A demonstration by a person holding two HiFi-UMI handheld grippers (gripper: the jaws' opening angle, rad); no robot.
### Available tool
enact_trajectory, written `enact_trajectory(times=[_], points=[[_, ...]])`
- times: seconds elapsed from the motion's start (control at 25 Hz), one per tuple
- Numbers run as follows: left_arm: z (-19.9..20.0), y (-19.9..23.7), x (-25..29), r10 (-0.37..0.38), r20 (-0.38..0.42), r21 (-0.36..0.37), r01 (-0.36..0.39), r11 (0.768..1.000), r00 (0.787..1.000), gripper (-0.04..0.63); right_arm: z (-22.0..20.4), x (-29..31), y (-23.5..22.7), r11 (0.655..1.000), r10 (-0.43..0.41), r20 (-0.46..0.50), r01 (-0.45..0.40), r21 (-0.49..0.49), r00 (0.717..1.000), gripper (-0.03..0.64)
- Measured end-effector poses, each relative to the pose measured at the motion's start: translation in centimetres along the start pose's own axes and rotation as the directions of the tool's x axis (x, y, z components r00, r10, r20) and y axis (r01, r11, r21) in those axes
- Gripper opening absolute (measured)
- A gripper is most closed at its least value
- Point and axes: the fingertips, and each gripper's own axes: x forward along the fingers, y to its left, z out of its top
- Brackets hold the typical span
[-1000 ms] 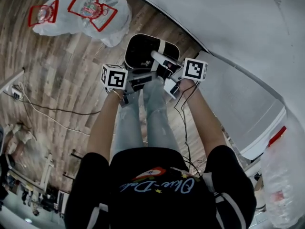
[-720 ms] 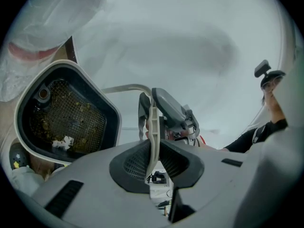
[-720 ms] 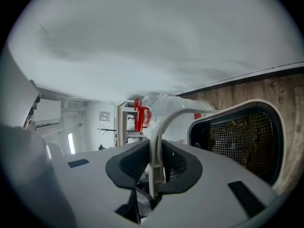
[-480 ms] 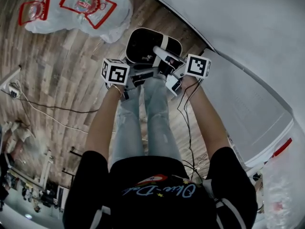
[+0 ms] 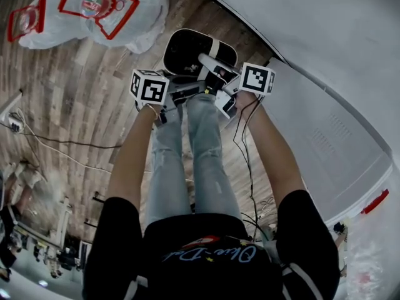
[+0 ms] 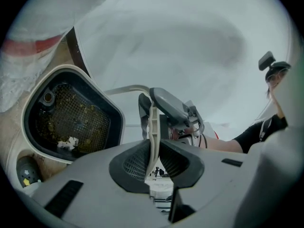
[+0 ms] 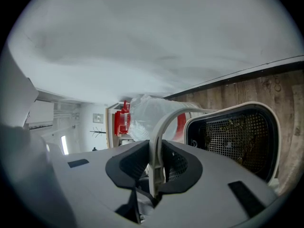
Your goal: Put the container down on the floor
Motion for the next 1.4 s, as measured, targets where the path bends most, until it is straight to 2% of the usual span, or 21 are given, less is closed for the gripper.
enact_trajectory(times=[0.28,0.64,1.04,1.4], points=[[0.1,2.3,0.7,0.025,-0.019,0.027,-0.024,0.999,1.0,0.054,0.3,0.6,-2.3,0.999,-0.034,0.004,0.034,0.0,0.999,0.061],[1.7,4.4,2.7,0.058,-0.005,0.016,-0.058,0.998,0.998,0.054,2.5,0.7,-5.0,0.998,-0.058,-0.009,0.058,0.016,0.998,0.061],[0.6,7.1,3.5,0.103,-0.002,0.009,-0.103,0.995,0.995,0.054,1.5,1.2,-8.0,0.992,-0.12,-0.027,0.121,0.032,0.992,0.063],[0.5,8.8,4.7,0.15,0.023,-0.012,-0.15,0.989,0.988,0.058,1.9,1.2,-10.1,0.984,-0.179,-0.029,0.179,0.004,0.984,0.063]])
